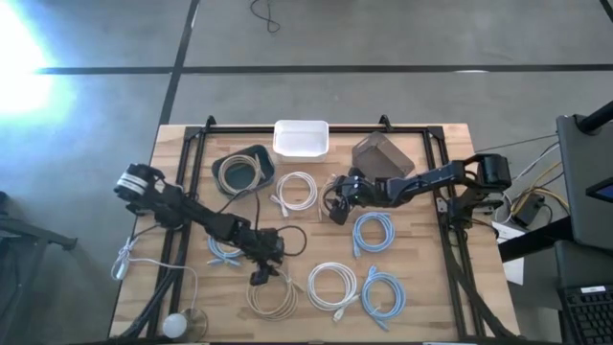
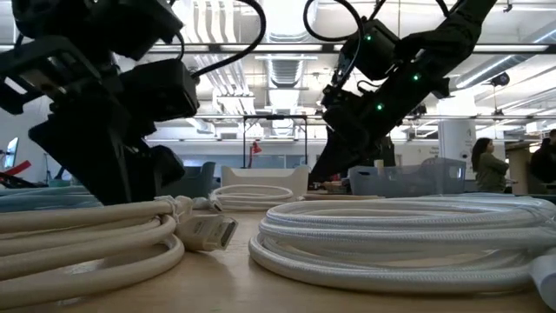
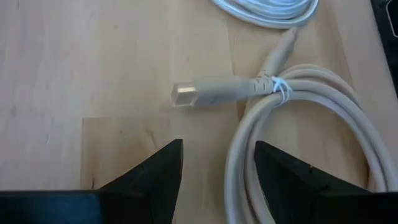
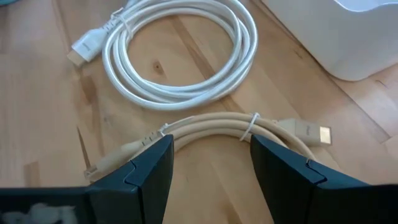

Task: Sort HDMI cables
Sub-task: Put the bottom light brown HDMI cable into the blue bin

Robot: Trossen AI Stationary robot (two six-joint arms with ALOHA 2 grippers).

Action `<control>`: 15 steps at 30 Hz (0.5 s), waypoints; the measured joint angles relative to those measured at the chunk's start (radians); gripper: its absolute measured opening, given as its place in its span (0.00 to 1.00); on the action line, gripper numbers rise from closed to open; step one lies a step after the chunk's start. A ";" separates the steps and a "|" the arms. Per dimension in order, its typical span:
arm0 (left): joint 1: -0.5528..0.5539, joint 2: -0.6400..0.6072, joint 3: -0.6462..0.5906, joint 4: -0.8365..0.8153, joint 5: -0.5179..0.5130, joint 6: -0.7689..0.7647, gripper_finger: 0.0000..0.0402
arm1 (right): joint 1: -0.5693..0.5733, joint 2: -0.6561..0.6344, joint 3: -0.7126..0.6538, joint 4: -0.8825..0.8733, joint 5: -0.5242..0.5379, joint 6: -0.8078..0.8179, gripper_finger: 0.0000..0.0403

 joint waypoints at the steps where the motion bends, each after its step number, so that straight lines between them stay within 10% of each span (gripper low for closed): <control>1: -0.002 0.005 0.000 0.004 0.004 0.001 0.51 | 0.000 0.000 0.000 0.000 0.000 0.001 0.52; 8: -0.017 0.027 -0.003 0.028 0.028 0.003 0.46 | 0.002 0.000 0.000 0.000 0.000 0.003 0.52; 15: -0.024 0.028 -0.005 0.034 0.040 0.062 0.18 | 0.003 0.000 0.000 0.000 -0.028 0.033 0.52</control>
